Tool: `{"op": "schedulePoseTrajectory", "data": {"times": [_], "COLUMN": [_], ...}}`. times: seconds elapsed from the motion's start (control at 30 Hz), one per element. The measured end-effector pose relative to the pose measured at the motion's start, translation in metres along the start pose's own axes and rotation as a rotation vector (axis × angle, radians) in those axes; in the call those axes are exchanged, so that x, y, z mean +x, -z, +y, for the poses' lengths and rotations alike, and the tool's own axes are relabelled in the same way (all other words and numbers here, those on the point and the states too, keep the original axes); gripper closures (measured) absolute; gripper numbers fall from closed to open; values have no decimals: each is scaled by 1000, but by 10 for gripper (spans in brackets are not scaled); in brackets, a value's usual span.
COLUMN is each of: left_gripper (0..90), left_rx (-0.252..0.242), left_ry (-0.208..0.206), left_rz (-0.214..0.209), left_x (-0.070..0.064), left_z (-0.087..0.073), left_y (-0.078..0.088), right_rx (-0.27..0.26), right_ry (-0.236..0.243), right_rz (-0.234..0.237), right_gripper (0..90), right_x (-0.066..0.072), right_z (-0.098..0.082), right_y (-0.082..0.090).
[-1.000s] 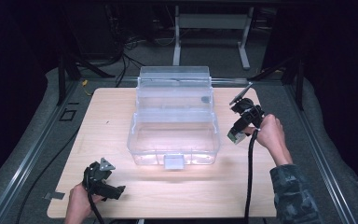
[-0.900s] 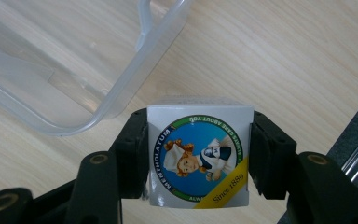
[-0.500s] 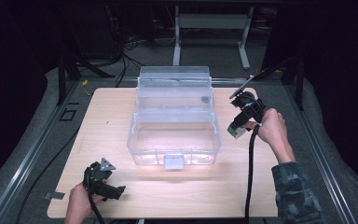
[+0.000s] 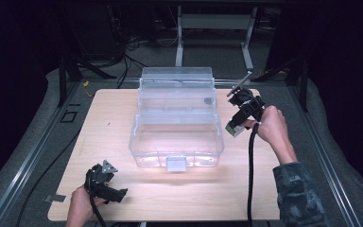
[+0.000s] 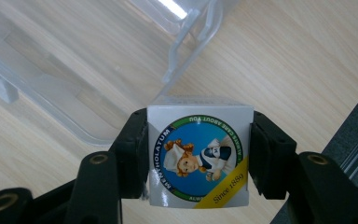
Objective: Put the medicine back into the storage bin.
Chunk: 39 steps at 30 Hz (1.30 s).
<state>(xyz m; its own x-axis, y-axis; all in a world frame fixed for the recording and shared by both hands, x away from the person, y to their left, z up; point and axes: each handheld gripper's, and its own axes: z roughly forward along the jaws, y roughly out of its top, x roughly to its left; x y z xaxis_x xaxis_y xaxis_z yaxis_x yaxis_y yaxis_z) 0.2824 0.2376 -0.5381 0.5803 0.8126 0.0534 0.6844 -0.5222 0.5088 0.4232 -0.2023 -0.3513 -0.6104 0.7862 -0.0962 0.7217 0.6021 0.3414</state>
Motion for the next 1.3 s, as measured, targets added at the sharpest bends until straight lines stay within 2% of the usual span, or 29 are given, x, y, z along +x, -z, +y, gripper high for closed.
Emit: {"op": "schedulePoseTrajectory", "data": {"times": [0.07,0.13,0.27,0.3,0.37,0.4,0.47,0.57,0.7,0.73,0.9,0.93,0.97,1.0,1.03,1.07,1.3], "left_gripper": [1,1,1,0,1,1,1,1,1,1,1,1,1,1,1,1,1], "left_rx": [-3,-2,-2,-2,-1,-1,-1,1,-1,-1,0,-1,0,0,0,1,-1], "left_ry": [6,1,0,0,1,0,3,1,2,3,1,1,1,1,1,1,-2], "left_rz": [-1,-1,1,0,-3,-3,-3,-3,-4,-4,-3,-4,-5,-4,-4,-5,-4], "left_x": [0,0,-1,0,0,0,-1,-1,-1,-1,-1,-1,-1,-1,-1,-1,0], "left_z": [0,0,0,0,0,0,0,0,0,0,0,0,0,0,0,0,0], "left_y": [0,0,0,0,1,1,0,0,0,0,0,0,0,0,0,0,0], "right_rx": [-6,1,-15,-10,-8,-1,-5,6,3,17,5,21,-8,33,35,16,20], "right_ry": [6,17,32,42,51,53,58,71,83,88,97,102,98,112,116,112,131], "right_rz": [14,-11,24,7,24,8,24,9,32,3,45,11,85,2,5,39,55], "right_gripper": [468,468,468,468,468,468,468,468,468,468,468,468,468,468,468,468,467], "right_x": [3,7,14,15,18,20,22,27,32,34,38,40,40,43,44,45,53], "right_z": [3,6,11,13,16,17,19,23,27,28,33,34,34,36,37,38,43], "right_y": [1,3,3,3,2,3,2,1,-1,0,-4,-4,-7,-4,-4,-7,-12]}}
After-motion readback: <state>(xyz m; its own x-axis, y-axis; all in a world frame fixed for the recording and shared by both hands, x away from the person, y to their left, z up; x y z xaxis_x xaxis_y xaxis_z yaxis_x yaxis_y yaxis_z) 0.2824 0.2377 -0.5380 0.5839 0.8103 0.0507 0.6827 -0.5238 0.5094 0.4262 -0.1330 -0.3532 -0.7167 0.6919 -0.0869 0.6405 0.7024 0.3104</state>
